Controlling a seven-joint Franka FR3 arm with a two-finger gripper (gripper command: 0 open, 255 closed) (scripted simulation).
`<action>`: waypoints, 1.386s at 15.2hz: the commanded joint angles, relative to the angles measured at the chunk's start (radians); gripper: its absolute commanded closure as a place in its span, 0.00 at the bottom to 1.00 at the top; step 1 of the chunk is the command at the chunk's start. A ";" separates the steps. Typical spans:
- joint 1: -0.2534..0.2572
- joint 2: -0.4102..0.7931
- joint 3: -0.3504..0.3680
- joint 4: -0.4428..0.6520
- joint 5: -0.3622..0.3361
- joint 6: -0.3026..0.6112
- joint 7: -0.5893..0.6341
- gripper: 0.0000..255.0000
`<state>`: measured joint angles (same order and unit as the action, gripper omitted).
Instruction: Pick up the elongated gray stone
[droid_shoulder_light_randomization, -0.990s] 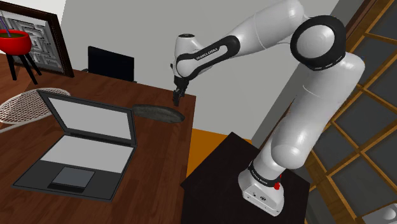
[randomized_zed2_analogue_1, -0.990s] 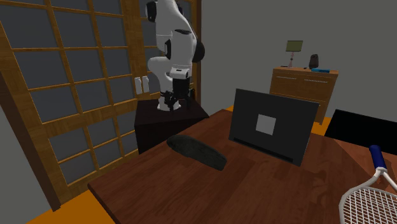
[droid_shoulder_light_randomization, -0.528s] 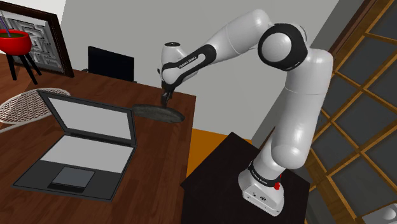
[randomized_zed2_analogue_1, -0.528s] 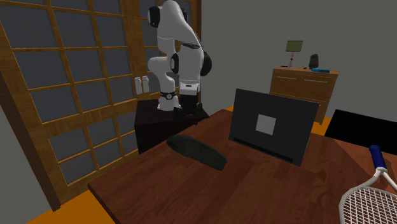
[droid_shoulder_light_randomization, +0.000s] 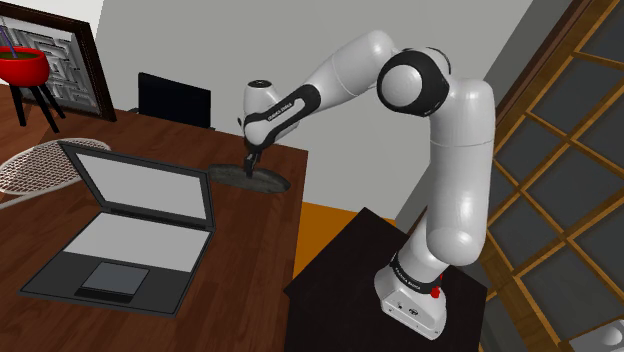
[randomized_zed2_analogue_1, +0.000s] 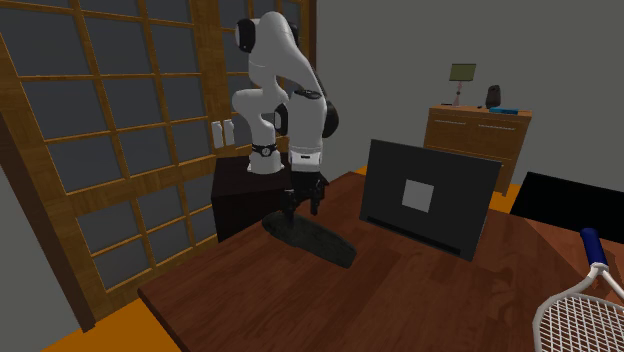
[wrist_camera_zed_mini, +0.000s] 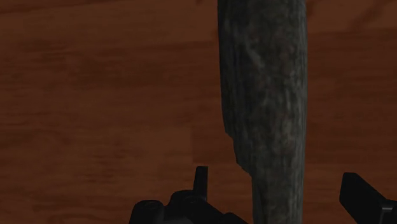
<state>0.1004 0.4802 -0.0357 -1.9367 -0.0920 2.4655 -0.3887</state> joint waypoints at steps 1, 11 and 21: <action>0.000 0.021 0.000 0.001 -0.001 0.020 0.002 0.00; 0.000 0.037 -0.001 0.002 -0.002 0.035 0.004 1.00; 0.000 -0.031 0.001 0.004 0.002 -0.035 -0.003 1.00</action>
<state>0.1011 0.4571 -0.0348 -1.9355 -0.0911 2.4403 -0.3901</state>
